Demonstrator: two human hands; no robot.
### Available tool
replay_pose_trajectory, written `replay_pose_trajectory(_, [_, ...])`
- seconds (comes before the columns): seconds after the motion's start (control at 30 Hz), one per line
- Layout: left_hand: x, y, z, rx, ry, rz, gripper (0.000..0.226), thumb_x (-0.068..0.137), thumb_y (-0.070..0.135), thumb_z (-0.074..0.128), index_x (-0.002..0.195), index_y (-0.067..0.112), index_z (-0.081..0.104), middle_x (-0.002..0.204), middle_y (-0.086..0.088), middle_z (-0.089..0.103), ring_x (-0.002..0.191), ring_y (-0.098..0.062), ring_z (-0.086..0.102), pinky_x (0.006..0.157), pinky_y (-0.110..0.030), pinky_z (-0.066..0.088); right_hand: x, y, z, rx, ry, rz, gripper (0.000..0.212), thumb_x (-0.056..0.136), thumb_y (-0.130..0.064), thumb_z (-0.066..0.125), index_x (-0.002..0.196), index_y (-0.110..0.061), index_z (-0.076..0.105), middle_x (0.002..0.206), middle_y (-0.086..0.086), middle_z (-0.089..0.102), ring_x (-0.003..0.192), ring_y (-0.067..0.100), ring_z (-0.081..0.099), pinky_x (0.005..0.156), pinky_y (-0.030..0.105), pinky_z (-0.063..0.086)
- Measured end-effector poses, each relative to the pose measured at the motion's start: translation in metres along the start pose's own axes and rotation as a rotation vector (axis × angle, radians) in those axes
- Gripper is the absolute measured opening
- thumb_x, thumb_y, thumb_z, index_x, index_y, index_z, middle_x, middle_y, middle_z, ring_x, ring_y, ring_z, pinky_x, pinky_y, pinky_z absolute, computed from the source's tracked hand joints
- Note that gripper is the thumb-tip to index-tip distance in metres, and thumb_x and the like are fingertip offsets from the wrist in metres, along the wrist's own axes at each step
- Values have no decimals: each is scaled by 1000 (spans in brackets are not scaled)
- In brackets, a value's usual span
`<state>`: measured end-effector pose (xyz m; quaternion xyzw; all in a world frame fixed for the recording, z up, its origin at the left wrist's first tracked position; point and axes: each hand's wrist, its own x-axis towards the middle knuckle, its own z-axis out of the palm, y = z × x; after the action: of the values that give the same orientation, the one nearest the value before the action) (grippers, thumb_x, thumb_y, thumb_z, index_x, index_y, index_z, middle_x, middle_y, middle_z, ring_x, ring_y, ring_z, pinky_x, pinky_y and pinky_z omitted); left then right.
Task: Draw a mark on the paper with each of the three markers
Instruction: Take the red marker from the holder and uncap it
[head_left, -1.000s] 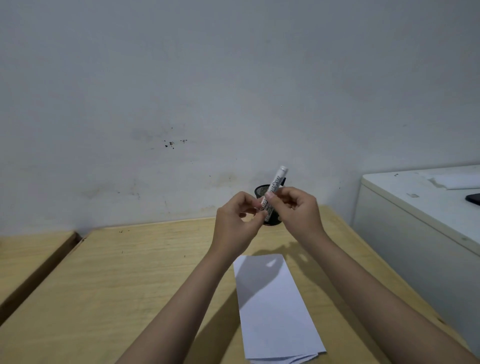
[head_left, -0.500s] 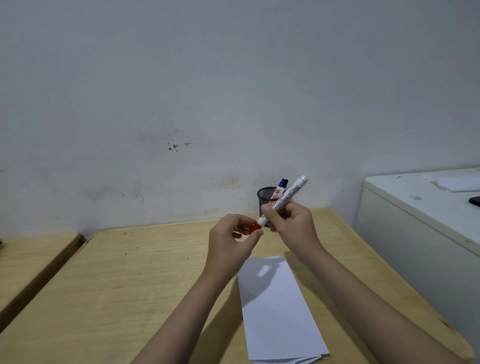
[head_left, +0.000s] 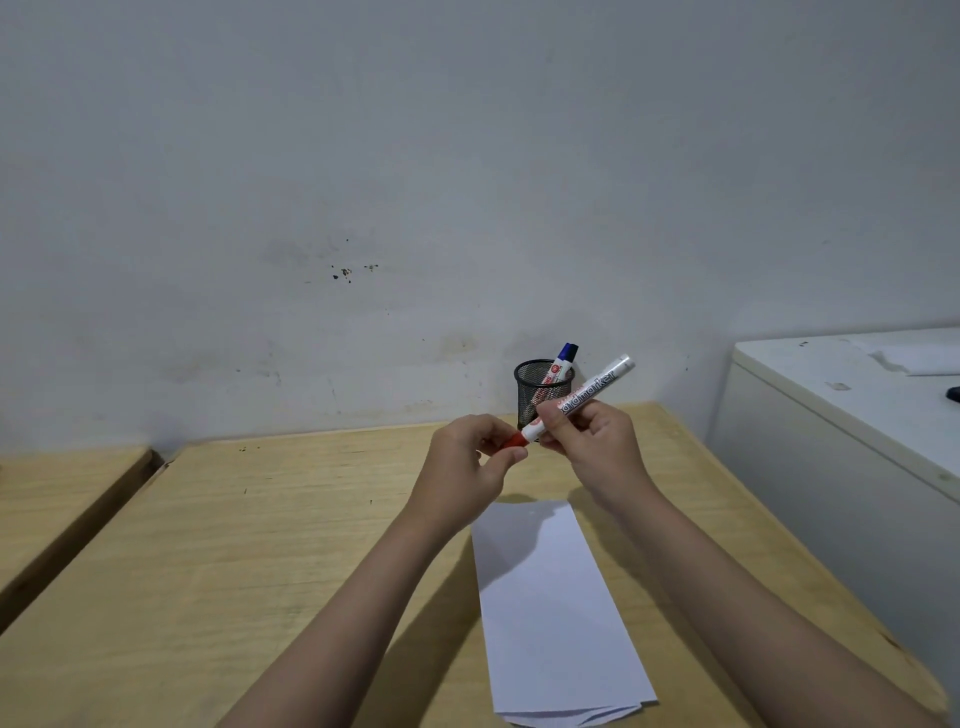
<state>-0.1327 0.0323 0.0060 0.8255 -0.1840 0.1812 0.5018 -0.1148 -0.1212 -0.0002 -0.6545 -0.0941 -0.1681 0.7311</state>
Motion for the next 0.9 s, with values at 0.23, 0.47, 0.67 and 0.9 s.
replay_pose_trajectory(0.23, [9, -13, -9, 0, -168, -147, 7, 82, 13, 67, 79, 18, 70, 70, -4, 66, 62, -13, 54, 61, -26, 44, -1, 9, -3, 50, -51, -7, 14, 85, -16, 66, 76, -7, 70, 67, -1, 74, 70, 12, 70, 73, 24, 57])
replay_pose_trajectory(0.47, [9, -51, -29, -107, -131, -278, 6, 81, 10, 70, 82, 15, 72, 84, -4, 72, 76, -10, 64, 72, -19, 49, 17, -5, -23, 181, -5, -11, 17, 81, -22, 66, 78, -6, 70, 75, 7, 74, 78, 24, 71, 77, 28, 57])
replay_pose_trajectory(0.67, [33, -75, -17, 122, -138, -367, 16, 82, 6, 65, 96, 11, 72, 94, -2, 70, 82, -15, 64, 65, -18, 47, 14, 6, -18, 46, 36, 8, 12, 88, -12, 64, 77, -9, 68, 63, -4, 74, 66, 9, 69, 69, 21, 57])
replay_pose_trajectory(0.9, [51, -89, 2, 377, -365, -375, 22, 72, 0, 64, 92, 8, 70, 81, -4, 67, 74, -16, 61, 62, -19, 45, 6, 10, -16, -1, 17, 12, 11, 87, -10, 65, 77, -12, 68, 62, -6, 73, 65, 9, 67, 67, 22, 57])
